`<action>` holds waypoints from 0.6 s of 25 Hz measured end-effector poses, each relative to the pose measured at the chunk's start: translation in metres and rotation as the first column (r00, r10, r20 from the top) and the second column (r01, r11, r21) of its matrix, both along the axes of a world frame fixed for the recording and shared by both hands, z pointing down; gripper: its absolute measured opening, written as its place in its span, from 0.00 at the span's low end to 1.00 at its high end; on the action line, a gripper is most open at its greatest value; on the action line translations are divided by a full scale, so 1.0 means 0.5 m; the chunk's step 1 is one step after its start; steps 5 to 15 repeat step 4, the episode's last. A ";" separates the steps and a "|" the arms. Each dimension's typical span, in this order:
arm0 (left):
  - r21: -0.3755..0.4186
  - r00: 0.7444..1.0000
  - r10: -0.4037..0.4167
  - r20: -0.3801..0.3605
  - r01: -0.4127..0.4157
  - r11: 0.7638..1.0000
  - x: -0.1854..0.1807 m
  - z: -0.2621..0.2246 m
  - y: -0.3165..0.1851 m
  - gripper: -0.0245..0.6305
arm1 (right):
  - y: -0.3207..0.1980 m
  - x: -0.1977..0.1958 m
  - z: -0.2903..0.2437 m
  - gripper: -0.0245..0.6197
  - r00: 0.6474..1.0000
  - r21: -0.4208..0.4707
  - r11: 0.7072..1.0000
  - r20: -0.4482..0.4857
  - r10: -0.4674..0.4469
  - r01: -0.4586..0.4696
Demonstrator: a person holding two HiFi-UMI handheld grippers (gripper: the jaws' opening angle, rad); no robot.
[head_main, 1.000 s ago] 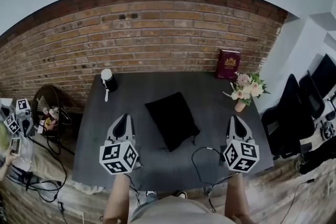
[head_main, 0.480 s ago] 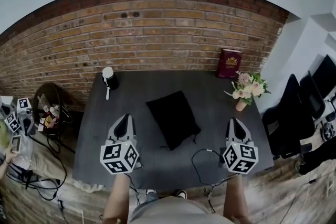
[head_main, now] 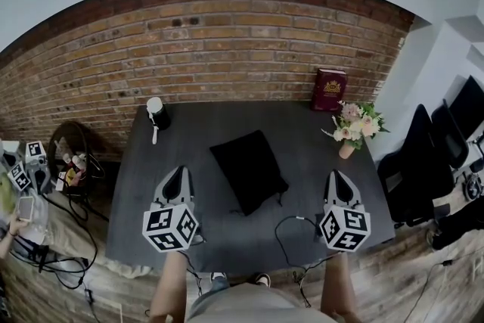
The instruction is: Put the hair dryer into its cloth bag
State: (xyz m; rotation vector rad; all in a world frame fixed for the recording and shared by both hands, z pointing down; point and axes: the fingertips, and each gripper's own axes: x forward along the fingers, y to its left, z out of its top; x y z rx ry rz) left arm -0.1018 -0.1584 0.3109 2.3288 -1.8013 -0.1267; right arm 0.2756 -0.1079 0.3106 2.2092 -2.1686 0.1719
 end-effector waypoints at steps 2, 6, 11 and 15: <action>0.001 1.000 0.000 0.001 0.000 1.000 0.002 0.000 0.000 0.05 | 0.001 0.001 0.002 0.04 1.000 -0.001 1.000 -0.002 0.000 0.000; 0.000 1.000 0.001 0.002 -0.001 1.000 0.004 0.001 0.001 0.05 | 0.003 0.003 0.004 0.04 1.000 -0.002 1.000 -0.003 0.002 -0.002; 0.000 1.000 0.001 0.002 -0.001 1.000 0.004 0.001 0.001 0.05 | 0.003 0.003 0.004 0.04 1.000 -0.002 1.000 -0.003 0.002 -0.002; 0.000 1.000 0.001 0.002 -0.001 1.000 0.004 0.001 0.001 0.05 | 0.003 0.003 0.004 0.04 1.000 -0.002 1.000 -0.003 0.002 -0.002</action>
